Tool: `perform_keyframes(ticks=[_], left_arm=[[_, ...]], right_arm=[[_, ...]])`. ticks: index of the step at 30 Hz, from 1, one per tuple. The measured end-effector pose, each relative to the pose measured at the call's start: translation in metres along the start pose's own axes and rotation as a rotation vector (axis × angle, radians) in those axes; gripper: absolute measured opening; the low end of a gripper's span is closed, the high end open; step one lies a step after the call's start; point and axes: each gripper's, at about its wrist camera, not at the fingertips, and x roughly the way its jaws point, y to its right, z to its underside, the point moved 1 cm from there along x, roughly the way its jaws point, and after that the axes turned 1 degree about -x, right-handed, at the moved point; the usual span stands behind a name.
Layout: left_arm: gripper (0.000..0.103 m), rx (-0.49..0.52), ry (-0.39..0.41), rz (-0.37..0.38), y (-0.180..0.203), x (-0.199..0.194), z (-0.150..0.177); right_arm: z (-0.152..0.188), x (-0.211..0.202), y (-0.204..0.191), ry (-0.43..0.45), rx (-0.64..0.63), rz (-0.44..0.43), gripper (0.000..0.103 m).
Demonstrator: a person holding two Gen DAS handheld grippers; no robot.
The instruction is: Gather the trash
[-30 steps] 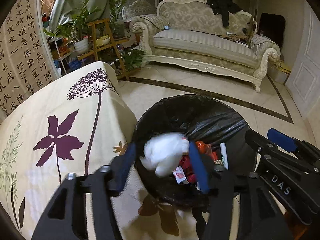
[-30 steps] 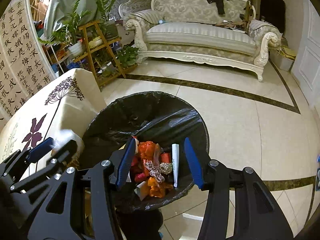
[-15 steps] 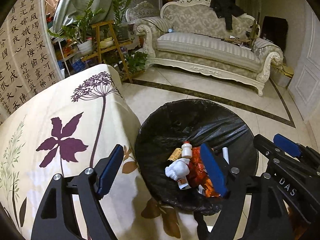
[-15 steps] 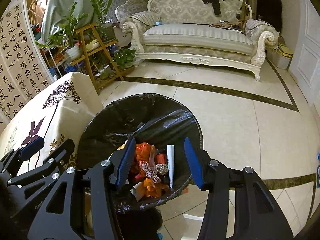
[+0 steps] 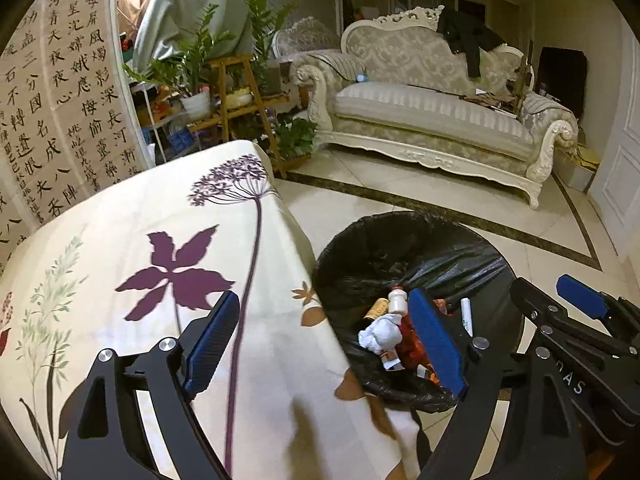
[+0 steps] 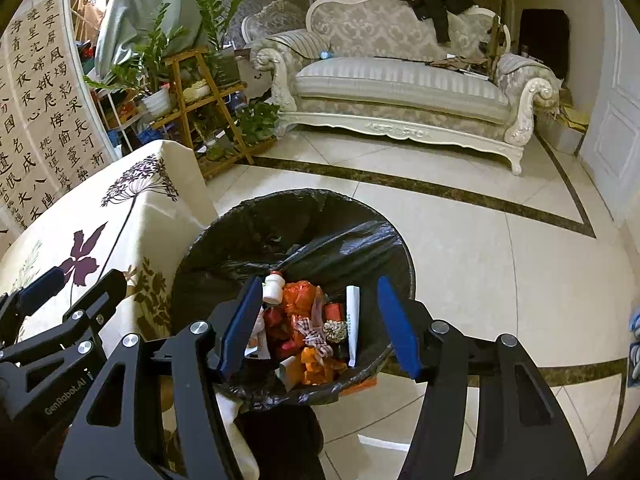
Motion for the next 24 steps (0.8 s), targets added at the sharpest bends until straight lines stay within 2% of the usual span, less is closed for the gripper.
perform_keyframes(ticks=[11, 24], left_arm=[[0.084, -0.037, 0.039, 0.021, -0.017, -0.027, 0.003], [0.085, -0.071, 0.074, 0.012, -0.033, -0.045, 0.006]], right_arm=[[-0.001, -0.033, -0.010, 0.075, -0.033, 0.014, 0.071], [0.004, -0.051, -0.022, 0.104, -0.059, 0.012, 0.072]])
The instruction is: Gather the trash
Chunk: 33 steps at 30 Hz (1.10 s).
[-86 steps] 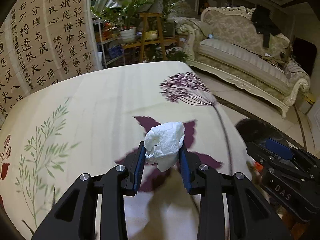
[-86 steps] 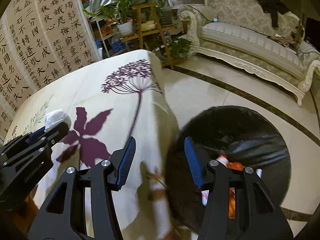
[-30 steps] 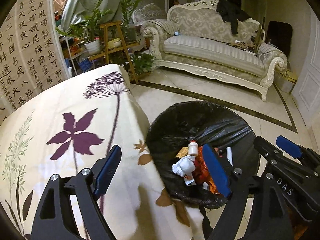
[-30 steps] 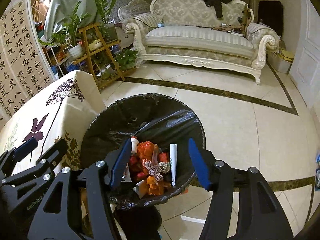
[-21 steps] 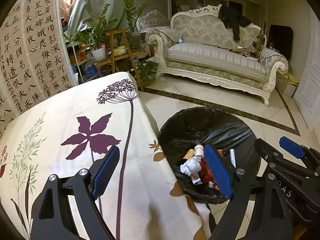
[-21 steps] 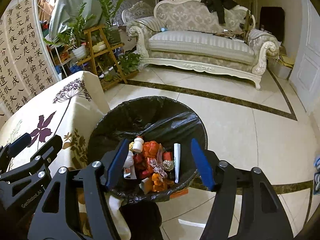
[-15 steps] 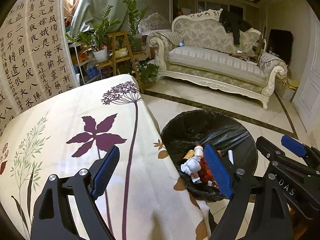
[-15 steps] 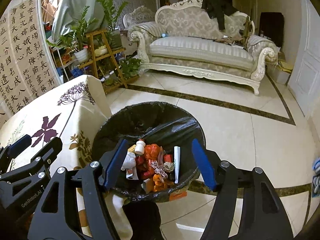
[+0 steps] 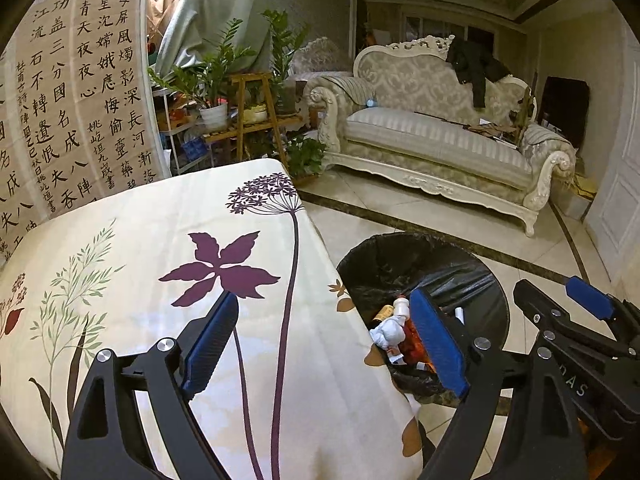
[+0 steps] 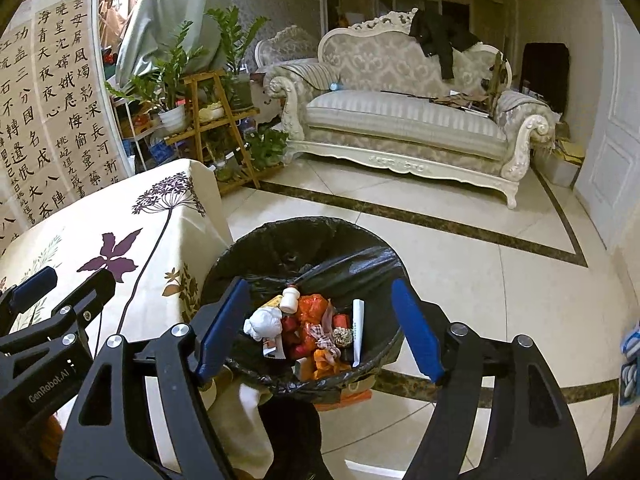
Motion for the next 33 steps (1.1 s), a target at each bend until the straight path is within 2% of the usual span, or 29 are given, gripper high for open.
perform_keyframes(ticks=[33], left_arm=[[0.085, -0.003, -0.001, 0.002, -0.0012, -0.0009, 0.0020]], right_arm=[[0.0012, -0.0017, -0.0031, 0.006, -0.004, 0.002, 0.072]])
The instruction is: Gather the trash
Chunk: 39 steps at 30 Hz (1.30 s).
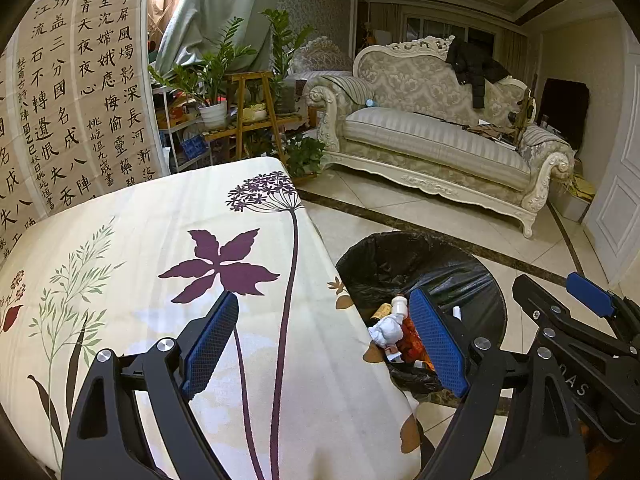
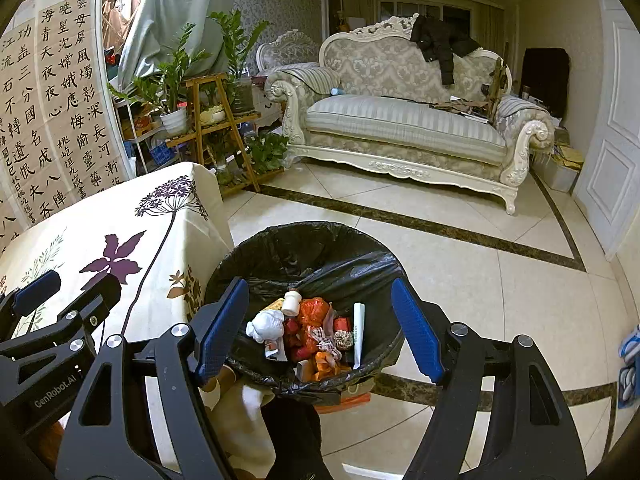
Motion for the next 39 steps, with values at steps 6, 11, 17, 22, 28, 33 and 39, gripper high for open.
perform_keyframes(ticks=[6, 11, 17, 22, 28, 33, 39], left_arm=[[0.085, -0.002, 0.000, 0.001, -0.001, 0.000, 0.000], [0.085, 0.000, 0.000, 0.000, -0.001, 0.000, 0.000], [0.085, -0.003, 0.000, 0.002, -0.002, 0.000, -0.001], [0.085, -0.005, -0.001, 0.004, 0.001, 0.000, 0.003], [0.085, 0.006, 0.003, 0.001, 0.006, -0.001, 0.006], [0.085, 0.009, 0.005, 0.000, 0.012, -0.001, 0.006], [0.085, 0.002, 0.015, -0.012, 0.011, -0.003, 0.003]], right_arm=[[0.000, 0.000, 0.000, 0.000, 0.000, 0.000, 0.072], [0.000, 0.000, -0.001, 0.001, 0.000, 0.000, 0.072], [0.001, 0.000, -0.001, 0.001, 0.000, 0.001, 0.072], [0.001, 0.000, -0.001, 0.001, 0.000, 0.001, 0.072], [0.001, 0.000, -0.001, 0.001, 0.000, 0.000, 0.072], [0.002, 0.000, -0.001, 0.002, 0.001, 0.000, 0.072], [0.002, 0.001, 0.000, 0.002, 0.000, 0.001, 0.072]])
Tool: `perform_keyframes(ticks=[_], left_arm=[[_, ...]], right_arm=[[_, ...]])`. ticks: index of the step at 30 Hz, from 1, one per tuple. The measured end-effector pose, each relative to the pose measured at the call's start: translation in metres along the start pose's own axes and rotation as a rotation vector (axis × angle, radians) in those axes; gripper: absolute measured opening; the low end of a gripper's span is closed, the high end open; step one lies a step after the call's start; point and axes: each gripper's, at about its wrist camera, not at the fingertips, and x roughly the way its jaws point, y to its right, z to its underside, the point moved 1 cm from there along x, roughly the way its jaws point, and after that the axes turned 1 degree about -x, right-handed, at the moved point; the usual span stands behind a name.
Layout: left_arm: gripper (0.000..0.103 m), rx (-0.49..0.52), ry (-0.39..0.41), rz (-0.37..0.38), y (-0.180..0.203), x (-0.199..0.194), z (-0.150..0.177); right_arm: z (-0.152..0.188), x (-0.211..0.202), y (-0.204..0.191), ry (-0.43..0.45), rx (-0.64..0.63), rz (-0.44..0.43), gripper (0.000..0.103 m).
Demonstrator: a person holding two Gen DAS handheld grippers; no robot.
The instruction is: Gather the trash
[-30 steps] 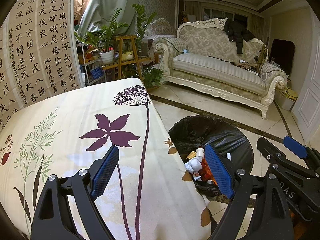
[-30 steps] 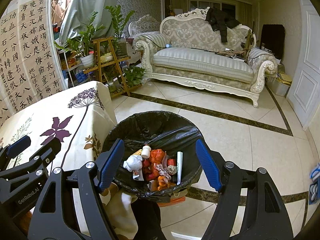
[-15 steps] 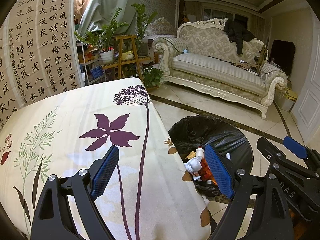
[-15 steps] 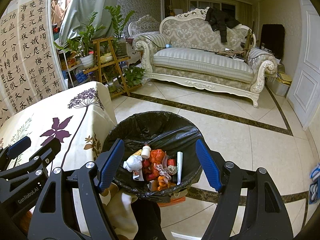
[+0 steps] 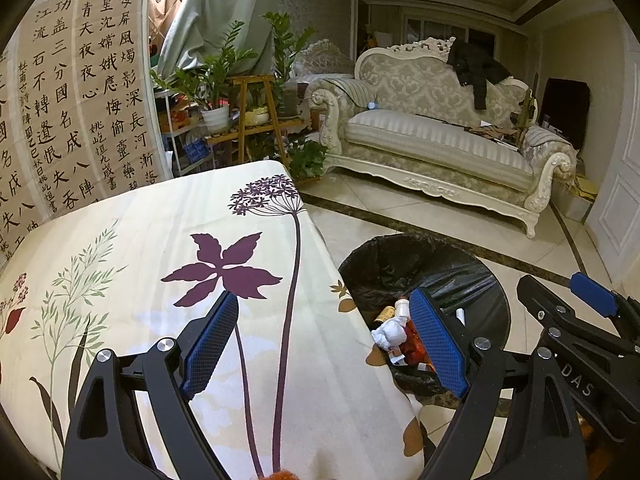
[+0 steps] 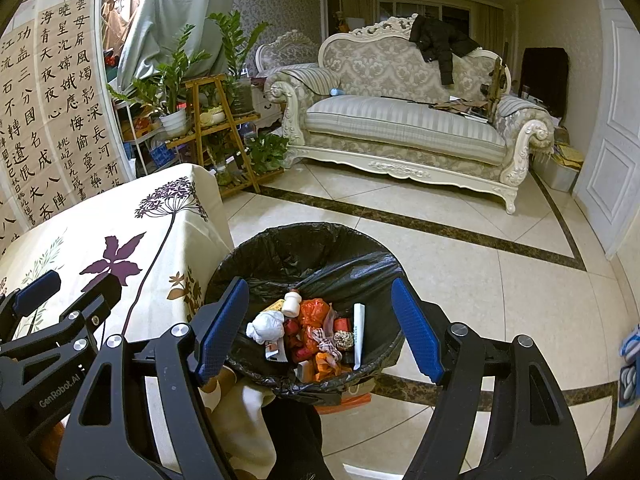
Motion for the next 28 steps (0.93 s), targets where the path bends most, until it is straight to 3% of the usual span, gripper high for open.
perform_keyframes(ticks=[16, 28], left_arm=[[0.085, -0.035, -0.027, 0.055, -0.001, 0.004, -0.001], [0.085, -0.022, -0.030, 0.013, -0.013, 0.009, -0.002]], right_arm=[[0.001, 0.000, -0.001, 0.001, 0.000, 0.000, 0.072], [-0.008, -0.003, -0.010, -0.007, -0.015, -0.012, 0.072]])
